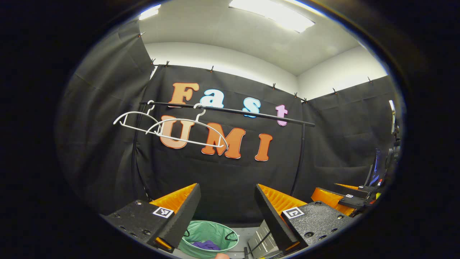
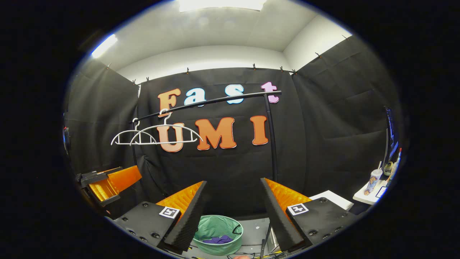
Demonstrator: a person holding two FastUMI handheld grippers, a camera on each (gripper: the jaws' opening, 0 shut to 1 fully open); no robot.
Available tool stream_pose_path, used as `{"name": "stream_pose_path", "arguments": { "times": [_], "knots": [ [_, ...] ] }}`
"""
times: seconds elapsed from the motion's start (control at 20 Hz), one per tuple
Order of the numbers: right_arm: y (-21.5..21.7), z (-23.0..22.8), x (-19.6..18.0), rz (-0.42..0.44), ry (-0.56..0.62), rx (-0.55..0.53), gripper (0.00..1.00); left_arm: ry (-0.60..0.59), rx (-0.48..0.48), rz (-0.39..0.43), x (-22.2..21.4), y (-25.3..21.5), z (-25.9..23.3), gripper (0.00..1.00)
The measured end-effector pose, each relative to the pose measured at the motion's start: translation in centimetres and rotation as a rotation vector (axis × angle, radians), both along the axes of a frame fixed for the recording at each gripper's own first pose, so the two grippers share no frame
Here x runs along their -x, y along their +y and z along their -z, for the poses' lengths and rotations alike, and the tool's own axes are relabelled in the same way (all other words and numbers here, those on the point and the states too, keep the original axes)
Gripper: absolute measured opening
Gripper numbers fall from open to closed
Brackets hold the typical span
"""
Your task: Grasp the clothes on the hanger with both hands and then place them into the laundry hamper below.
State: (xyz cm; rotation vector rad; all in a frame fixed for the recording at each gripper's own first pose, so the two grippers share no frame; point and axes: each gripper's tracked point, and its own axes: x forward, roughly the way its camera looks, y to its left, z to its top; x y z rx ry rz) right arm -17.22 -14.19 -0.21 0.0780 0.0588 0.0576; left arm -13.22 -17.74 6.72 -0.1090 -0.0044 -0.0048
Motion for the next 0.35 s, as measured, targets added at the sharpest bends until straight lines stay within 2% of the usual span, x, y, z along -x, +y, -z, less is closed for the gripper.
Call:
{"name": "stream_pose_path", "arguments": {
  "times": [0.05, 0.1, 0.25, 0.35],
  "knots": [
    [-0.03, -0.09, 0.01, -0.002, 0.000, 0.000, 0.93, 0.004, -0.002, 0.002, -0.08, -0.16, 0.13, 0.92],
    [-0.02, -0.04, 0.07, -0.006, 0.002, 0.000, 0.97, 0.009, -0.005, 0.002, 0.10, -0.20, 0.34, 0.92],
    [0.07, -0.05, 0.18, -0.018, 0.002, -0.005, 0.87, 0.007, -0.009, -0.002, 0.34, -0.41, 0.23, 0.92],
    [0.05, -0.20, 0.02, -0.018, -0.002, -0.004, 0.87, 0.007, -0.010, -0.007, 0.33, -0.36, 0.24, 0.92]
  ]
}}
